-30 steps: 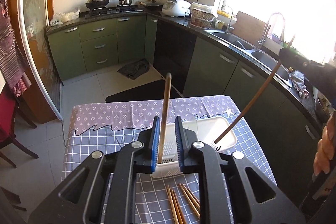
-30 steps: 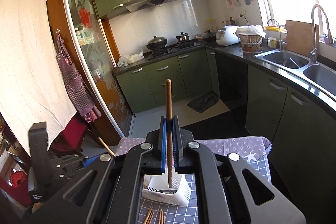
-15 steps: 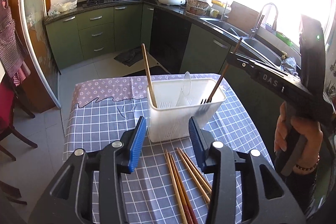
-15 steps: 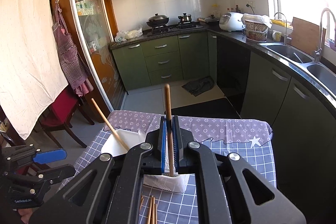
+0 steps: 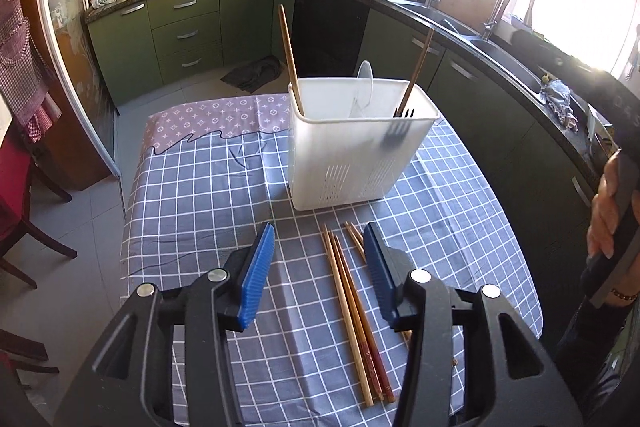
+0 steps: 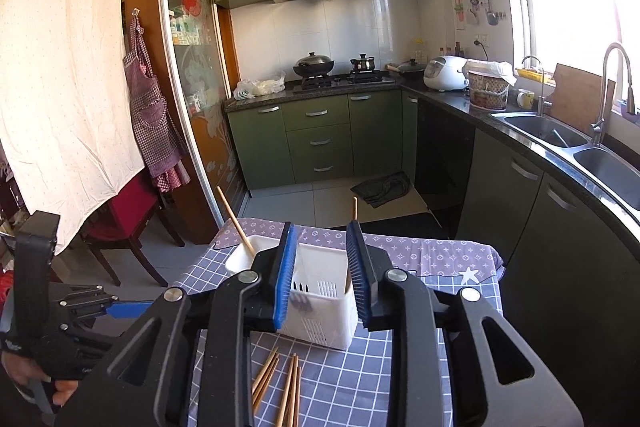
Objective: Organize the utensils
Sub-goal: 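Move both open grippers back toward the loose chopsticks on the cloth, then close the left gripper on one wooden chopstick and lift it upright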
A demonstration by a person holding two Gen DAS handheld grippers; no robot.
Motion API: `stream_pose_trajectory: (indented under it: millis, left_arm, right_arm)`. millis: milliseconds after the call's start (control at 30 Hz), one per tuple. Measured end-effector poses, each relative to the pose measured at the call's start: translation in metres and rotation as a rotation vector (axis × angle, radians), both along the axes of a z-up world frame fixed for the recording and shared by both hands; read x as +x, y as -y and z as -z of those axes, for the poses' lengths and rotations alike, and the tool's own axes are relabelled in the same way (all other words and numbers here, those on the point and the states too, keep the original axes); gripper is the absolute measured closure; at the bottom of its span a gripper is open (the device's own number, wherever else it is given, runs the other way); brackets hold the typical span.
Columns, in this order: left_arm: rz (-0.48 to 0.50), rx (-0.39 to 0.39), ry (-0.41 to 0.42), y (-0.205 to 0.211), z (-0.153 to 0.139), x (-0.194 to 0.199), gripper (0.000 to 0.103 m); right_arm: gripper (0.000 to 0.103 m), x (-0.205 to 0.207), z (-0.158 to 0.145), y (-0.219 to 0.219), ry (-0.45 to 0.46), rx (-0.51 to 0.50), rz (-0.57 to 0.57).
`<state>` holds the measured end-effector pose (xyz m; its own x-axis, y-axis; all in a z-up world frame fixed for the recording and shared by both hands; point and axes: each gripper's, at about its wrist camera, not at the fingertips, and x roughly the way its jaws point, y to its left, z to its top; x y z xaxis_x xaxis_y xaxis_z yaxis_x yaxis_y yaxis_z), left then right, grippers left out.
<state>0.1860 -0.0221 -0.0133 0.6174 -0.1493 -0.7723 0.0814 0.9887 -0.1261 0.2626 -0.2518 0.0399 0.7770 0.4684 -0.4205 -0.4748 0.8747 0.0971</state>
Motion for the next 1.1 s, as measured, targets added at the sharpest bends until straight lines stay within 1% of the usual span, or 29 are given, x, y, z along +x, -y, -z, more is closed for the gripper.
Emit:
stream_pose_trajectory:
  millis: [67, 100, 167, 233, 300, 367, 433, 567, 667, 800, 867, 1100]
  left_arm:
    - [0.003, 0.002, -0.026, 0.001, 0.006, -0.002, 0.057]
    - [0.007, 0.005, -0.042, 0.003, 0.01, -0.002, 0.056]
    - [0.015, 0.008, -0.085, 0.004, 0.02, -0.003, 0.056]
    - [0.024, 0.008, -0.138, 0.006, 0.031, -0.003, 0.056]
    - [0.023, 0.008, -0.197, 0.008, 0.043, -0.001, 0.056]
    - [0.021, 0.01, -0.263, 0.01, 0.056, 0.003, 0.057]
    - [0.028, 0.007, -0.327, 0.014, 0.068, 0.008, 0.058]
    - [0.044, -0.001, -0.431, 0.029, 0.089, 0.021, 0.058]
    - [0.034, 0.026, -0.478, 0.039, 0.104, 0.034, 0.064]
    - [0.02, 0.045, -0.543, 0.049, 0.126, 0.048, 0.077]
    - [0.017, 0.064, -0.557, 0.053, 0.132, 0.051, 0.079]
    - [-0.007, 0.112, -0.56, 0.056, 0.141, 0.056, 0.086]
  right_arm:
    - [0.065, -0.015, 0.006, 0.013, -0.003, -0.018, 0.009]
    - [0.063, -0.021, 0.011, 0.019, -0.011, -0.028, 0.014]
    - [0.063, -0.029, 0.025, 0.031, -0.044, -0.055, 0.023]
    - [0.063, -0.031, 0.044, 0.042, -0.099, -0.071, 0.033]
    - [0.058, -0.028, 0.065, 0.049, -0.164, -0.104, 0.043]
    - [0.058, -0.023, 0.088, 0.056, -0.237, -0.132, 0.054]
    - [0.058, -0.018, 0.109, 0.062, -0.311, -0.152, 0.041]
    - [0.058, -0.012, 0.139, 0.072, -0.396, -0.178, 0.034]
    - [0.058, -0.013, 0.148, 0.078, -0.421, -0.167, 0.031]
    - [0.058, -0.019, 0.154, 0.083, -0.426, -0.155, 0.016]
    - [0.058, -0.019, 0.154, 0.086, -0.428, -0.155, 0.014]
    - [0.058, -0.02, 0.154, 0.089, -0.432, -0.143, 0.018]
